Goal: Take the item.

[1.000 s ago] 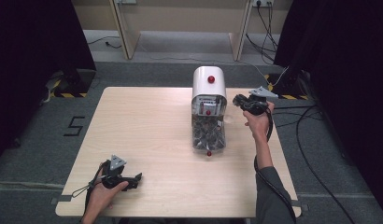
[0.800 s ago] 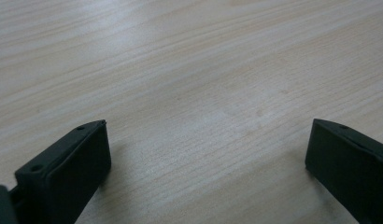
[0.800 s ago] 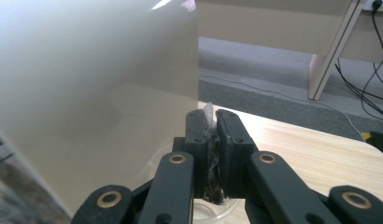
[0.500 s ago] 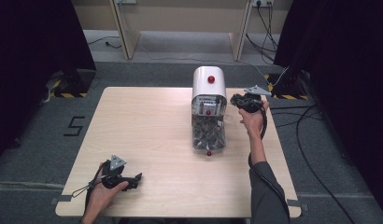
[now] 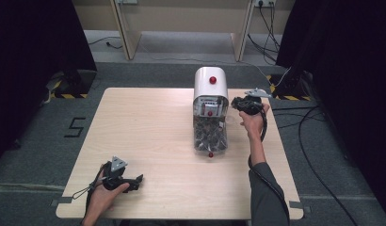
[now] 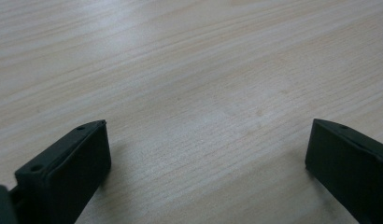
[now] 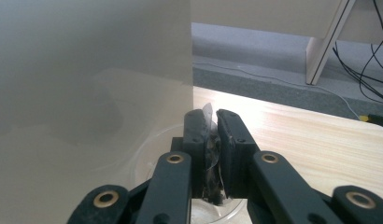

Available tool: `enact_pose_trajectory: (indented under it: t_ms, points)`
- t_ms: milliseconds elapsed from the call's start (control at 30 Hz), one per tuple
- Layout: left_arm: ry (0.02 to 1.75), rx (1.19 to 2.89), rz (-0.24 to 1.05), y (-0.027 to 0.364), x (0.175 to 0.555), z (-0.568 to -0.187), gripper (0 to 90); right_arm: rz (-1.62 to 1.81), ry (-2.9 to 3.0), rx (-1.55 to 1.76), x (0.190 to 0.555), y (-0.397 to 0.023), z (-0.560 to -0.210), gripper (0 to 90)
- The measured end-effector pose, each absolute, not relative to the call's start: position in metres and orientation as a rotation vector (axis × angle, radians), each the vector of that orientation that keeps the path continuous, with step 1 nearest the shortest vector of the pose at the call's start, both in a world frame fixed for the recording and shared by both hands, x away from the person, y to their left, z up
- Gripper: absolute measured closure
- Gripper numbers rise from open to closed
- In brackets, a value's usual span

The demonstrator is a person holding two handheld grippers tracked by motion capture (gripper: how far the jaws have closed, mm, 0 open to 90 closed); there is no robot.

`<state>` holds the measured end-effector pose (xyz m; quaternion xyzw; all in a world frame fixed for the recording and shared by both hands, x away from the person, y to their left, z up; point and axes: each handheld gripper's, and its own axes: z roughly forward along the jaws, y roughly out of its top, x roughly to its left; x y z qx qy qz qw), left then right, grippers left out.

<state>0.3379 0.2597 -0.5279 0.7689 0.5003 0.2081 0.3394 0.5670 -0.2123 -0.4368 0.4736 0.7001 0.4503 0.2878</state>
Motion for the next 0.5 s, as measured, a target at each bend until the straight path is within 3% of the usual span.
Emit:
enact_pose_trajectory:
  t_ms: [500]
  points:
    - [1.303,2.002,0.542,0.2597,0.3379,-0.5279,0.0,1.280,1.847,1.287,0.5661,-0.2162,-0.4311,72.9]
